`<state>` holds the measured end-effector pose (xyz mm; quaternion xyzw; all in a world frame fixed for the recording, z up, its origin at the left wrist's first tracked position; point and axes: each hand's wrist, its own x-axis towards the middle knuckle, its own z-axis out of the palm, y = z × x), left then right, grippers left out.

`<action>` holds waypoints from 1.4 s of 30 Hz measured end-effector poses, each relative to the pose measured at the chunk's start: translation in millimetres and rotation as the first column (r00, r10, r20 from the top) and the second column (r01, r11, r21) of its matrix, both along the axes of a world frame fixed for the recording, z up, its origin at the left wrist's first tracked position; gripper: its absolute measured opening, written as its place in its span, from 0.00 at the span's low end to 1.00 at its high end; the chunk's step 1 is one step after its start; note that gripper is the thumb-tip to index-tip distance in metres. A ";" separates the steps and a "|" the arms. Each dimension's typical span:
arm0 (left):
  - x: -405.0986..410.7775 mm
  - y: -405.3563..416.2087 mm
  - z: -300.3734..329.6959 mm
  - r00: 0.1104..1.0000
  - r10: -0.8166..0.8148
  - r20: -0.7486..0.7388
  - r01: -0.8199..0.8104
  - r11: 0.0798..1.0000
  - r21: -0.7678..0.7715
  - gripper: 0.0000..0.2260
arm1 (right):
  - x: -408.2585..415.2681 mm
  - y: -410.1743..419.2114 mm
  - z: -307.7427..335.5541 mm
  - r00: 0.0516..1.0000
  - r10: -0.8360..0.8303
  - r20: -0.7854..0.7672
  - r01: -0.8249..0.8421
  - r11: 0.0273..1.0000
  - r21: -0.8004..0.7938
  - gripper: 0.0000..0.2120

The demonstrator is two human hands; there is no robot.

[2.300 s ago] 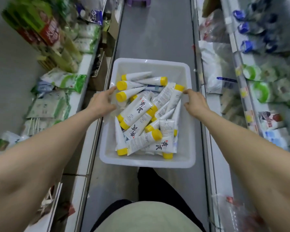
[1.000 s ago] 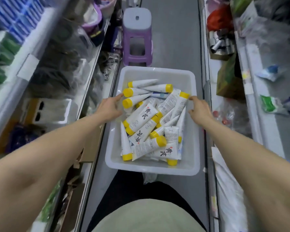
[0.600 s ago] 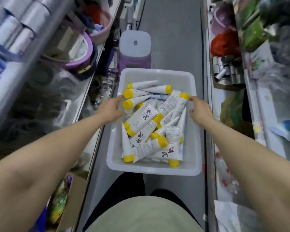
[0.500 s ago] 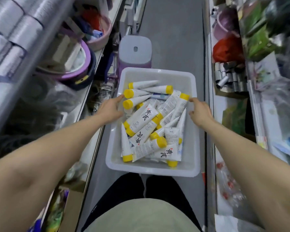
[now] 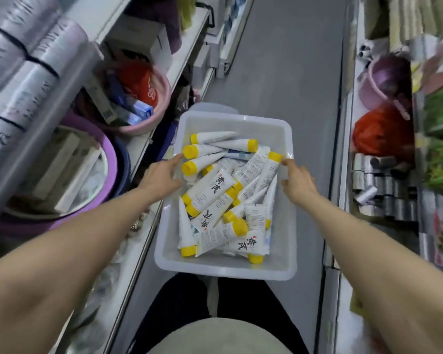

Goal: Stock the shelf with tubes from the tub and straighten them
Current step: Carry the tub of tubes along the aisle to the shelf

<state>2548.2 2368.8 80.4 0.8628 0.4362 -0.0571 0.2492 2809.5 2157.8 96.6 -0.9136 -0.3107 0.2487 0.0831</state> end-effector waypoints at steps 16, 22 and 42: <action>153.4 225.8 -90.2 0.998 0.051 0.040 -0.045 0.991 -0.127 0.36 | 153.9 226.5 -94.3 0.993 0.005 -0.121 -0.008 1.000 -0.030 0.25; 185.9 282.4 -140.9 0.998 0.065 0.017 -0.062 0.991 -0.115 0.29 | 178.1 280.6 -148.2 0.988 -0.043 -0.151 0.039 0.999 -0.029 0.26; 238.3 304.7 -160.7 0.990 -0.112 -0.081 0.119 0.989 0.086 0.29 | 193.5 338.1 -166.4 0.984 0.117 0.137 -0.108 0.992 -0.071 0.30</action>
